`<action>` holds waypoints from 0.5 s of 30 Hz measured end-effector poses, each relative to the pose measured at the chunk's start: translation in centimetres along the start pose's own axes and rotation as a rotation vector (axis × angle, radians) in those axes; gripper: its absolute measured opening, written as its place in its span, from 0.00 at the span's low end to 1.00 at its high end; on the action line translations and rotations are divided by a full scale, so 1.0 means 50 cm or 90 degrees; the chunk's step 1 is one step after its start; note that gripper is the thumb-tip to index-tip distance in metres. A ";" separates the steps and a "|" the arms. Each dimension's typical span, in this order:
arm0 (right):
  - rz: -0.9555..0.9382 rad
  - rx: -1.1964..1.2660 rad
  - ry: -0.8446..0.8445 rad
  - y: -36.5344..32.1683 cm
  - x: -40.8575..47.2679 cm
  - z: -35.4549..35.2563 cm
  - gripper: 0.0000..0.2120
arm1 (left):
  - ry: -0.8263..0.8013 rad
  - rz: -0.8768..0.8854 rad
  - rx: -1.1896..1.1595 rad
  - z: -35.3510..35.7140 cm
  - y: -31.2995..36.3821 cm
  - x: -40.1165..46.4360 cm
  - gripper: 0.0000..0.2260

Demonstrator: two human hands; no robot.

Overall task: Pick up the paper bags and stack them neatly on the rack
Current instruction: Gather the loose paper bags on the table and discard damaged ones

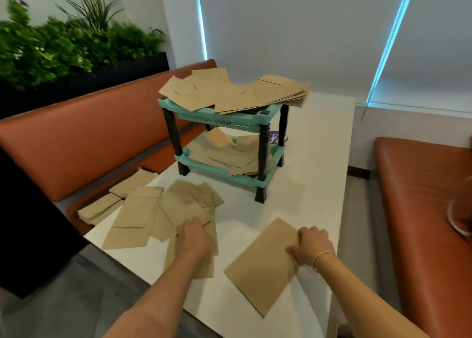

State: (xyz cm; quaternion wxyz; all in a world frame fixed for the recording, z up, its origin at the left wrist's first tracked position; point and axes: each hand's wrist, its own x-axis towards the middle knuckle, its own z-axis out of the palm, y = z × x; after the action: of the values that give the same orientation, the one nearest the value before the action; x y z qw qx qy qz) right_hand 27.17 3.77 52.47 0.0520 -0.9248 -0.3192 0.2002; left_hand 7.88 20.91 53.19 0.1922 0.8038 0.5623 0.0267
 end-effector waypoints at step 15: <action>0.212 0.096 -0.064 -0.016 -0.014 -0.007 0.27 | 0.048 0.095 0.247 -0.015 -0.066 0.074 0.11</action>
State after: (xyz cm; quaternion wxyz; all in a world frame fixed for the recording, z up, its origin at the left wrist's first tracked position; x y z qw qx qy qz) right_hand 26.35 3.97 53.20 0.0712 -0.9471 -0.1479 0.2757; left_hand 6.06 25.46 52.11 0.0103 0.8635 0.5028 -0.0379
